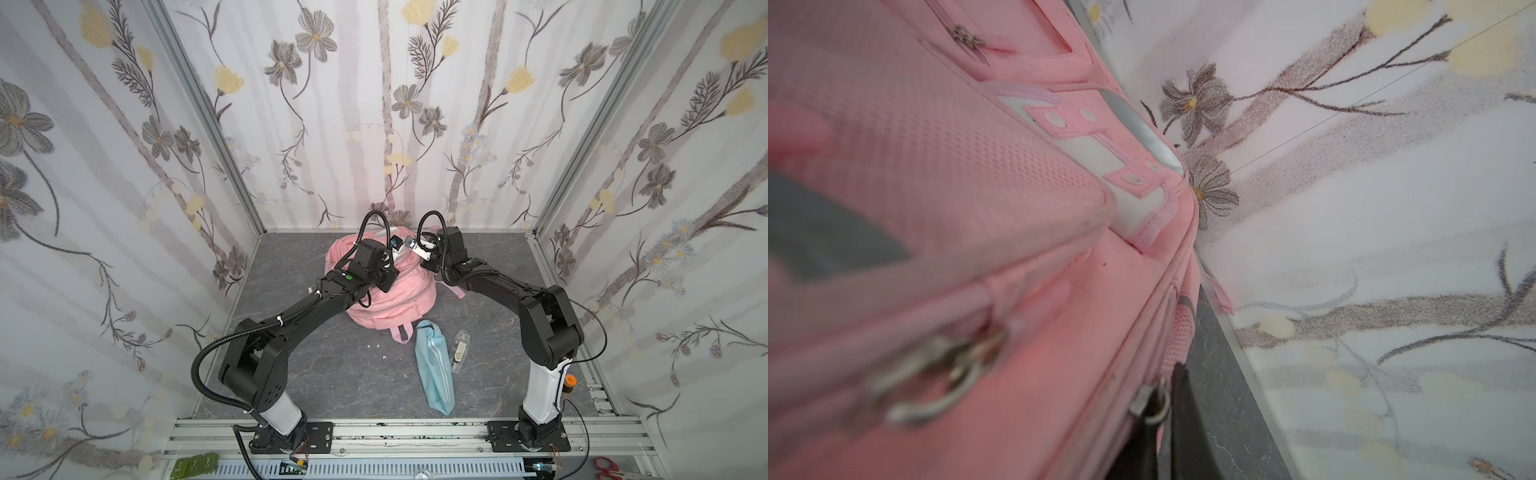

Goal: Pack books, pencil case, and school supplies into a backpack
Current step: Unzip the student bag at the top-center of the table.

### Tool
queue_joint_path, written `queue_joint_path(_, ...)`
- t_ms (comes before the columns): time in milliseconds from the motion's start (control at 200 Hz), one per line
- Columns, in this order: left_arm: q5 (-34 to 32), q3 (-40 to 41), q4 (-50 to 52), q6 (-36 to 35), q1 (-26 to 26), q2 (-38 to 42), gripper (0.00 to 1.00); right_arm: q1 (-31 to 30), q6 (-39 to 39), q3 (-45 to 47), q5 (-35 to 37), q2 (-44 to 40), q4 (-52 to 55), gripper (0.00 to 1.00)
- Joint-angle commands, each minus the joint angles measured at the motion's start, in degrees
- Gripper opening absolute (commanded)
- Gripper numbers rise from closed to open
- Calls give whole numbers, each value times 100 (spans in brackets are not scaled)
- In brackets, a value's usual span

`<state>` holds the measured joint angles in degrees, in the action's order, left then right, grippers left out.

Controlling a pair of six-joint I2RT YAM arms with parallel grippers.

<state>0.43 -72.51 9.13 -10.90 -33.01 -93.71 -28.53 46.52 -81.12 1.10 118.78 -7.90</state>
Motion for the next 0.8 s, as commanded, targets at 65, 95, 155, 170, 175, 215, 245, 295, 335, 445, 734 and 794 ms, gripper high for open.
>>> queue_joint_path(65,-865,-366,233,1035,22,-165,0,-238,-472,84,-430,-364,-718,0)
queue_joint_path(95,-861,-491,298,1157,15,-226,0,-278,-543,119,-439,-404,-734,0)
queue_joint_path(155,-765,-768,410,1391,15,-346,0,-339,-660,198,-437,-505,-744,0)
queue_joint_path(170,-742,-839,432,1449,18,-375,0,-352,-677,209,-431,-533,-754,0)
queue_joint_path(175,-739,-859,432,1472,20,-384,0,-352,-699,214,-433,-541,-755,0)
queue_joint_path(215,-665,-1008,442,1608,15,-462,0,-394,-760,260,-443,-620,-752,0)
queue_joint_path(245,-623,-1034,465,1743,20,-517,0,-420,-804,293,-439,-679,-749,0)
queue_joint_path(295,-572,-1336,513,1964,20,-605,0,-489,-845,331,-453,-776,-702,0)
queue_joint_path(335,-542,-1452,567,2188,19,-672,0,-543,-859,350,-434,-859,-622,0)
queue_joint_path(445,-347,-1799,717,2758,15,-852,0,-726,-955,419,-250,-1079,-338,0)
queue_joint_path(734,-321,-3044,1639,3627,37,-1565,0,-1364,-1169,913,470,-1763,302,1)
queue_joint_path(794,-279,-3083,1687,3626,38,-1627,0,-1374,-1331,1149,360,-1947,241,3)
